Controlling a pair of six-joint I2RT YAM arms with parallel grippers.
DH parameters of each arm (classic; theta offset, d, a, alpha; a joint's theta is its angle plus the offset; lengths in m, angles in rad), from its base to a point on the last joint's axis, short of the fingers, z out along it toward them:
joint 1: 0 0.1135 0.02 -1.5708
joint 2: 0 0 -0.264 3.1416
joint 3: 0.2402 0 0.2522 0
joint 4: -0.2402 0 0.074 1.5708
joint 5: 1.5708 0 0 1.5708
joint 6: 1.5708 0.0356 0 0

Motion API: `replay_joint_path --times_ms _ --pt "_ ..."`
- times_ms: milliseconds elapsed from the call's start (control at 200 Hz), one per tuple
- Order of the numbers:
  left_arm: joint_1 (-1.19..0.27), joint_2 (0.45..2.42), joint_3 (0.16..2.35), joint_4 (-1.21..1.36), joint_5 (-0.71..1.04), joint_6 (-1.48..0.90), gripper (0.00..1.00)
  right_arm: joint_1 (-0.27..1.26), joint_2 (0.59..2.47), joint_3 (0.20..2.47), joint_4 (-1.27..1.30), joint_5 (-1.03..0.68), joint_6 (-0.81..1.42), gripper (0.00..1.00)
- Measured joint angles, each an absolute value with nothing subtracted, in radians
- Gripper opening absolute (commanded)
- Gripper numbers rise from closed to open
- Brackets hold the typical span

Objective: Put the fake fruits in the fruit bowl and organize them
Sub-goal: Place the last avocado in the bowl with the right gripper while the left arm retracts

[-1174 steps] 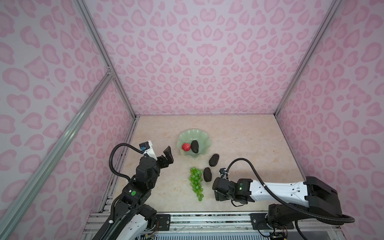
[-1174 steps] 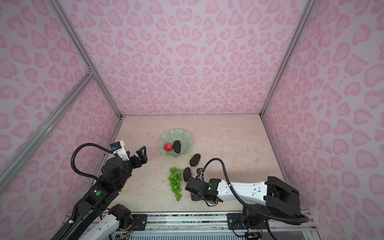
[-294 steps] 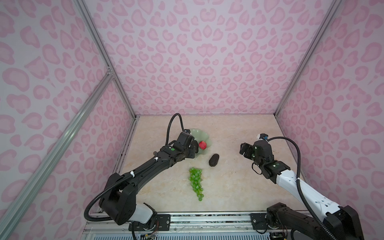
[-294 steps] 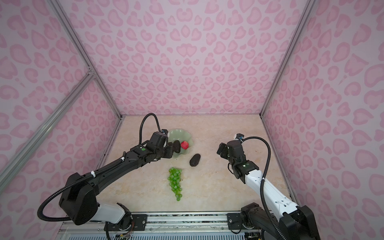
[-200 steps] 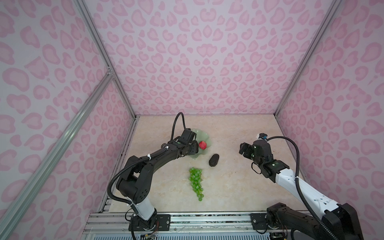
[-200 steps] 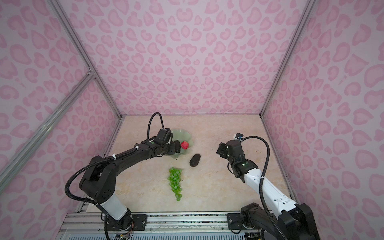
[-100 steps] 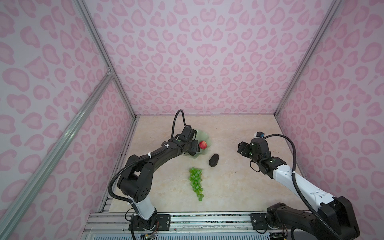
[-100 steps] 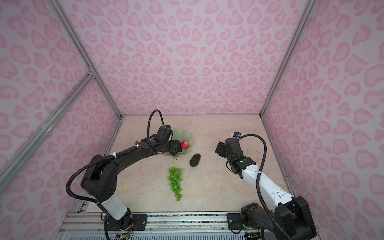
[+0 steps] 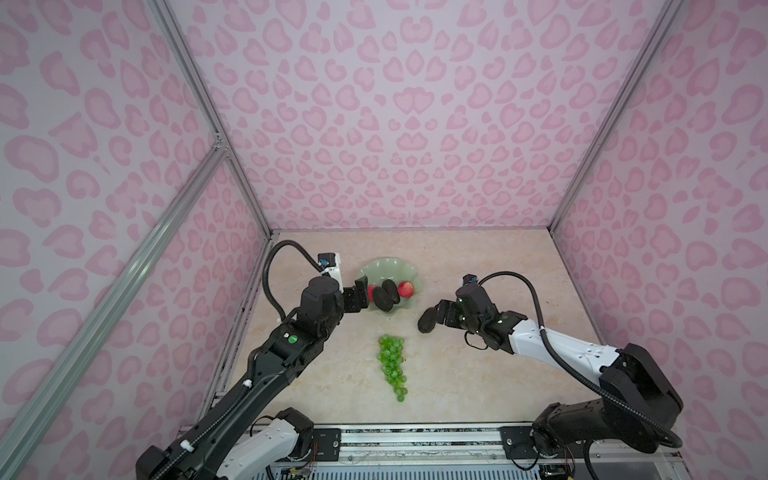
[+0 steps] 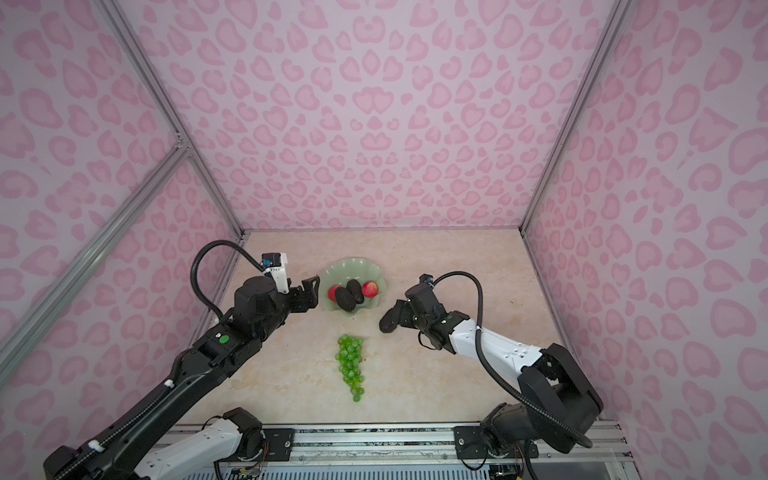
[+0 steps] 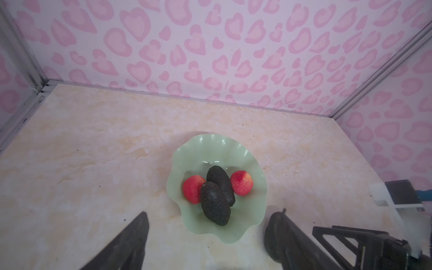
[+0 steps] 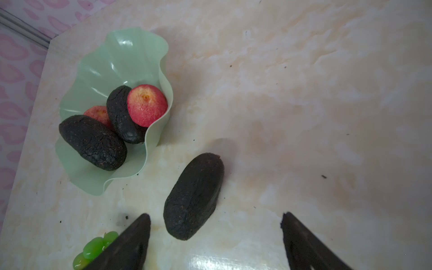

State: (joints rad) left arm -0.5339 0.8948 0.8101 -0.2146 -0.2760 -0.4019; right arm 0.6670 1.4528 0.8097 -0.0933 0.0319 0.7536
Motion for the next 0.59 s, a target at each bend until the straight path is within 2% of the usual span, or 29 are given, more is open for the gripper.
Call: replay_joint_path --times_ms 220,595 --pt "-0.532 0.707 0.648 -0.262 -0.321 -0.470 0.99 0.724 1.586 0.851 -0.033 0.006 0.840 0.81" --pt "-0.532 0.627 0.621 -0.314 -0.372 -0.496 0.99 0.725 1.736 0.922 -0.002 0.035 0.906 0.68"
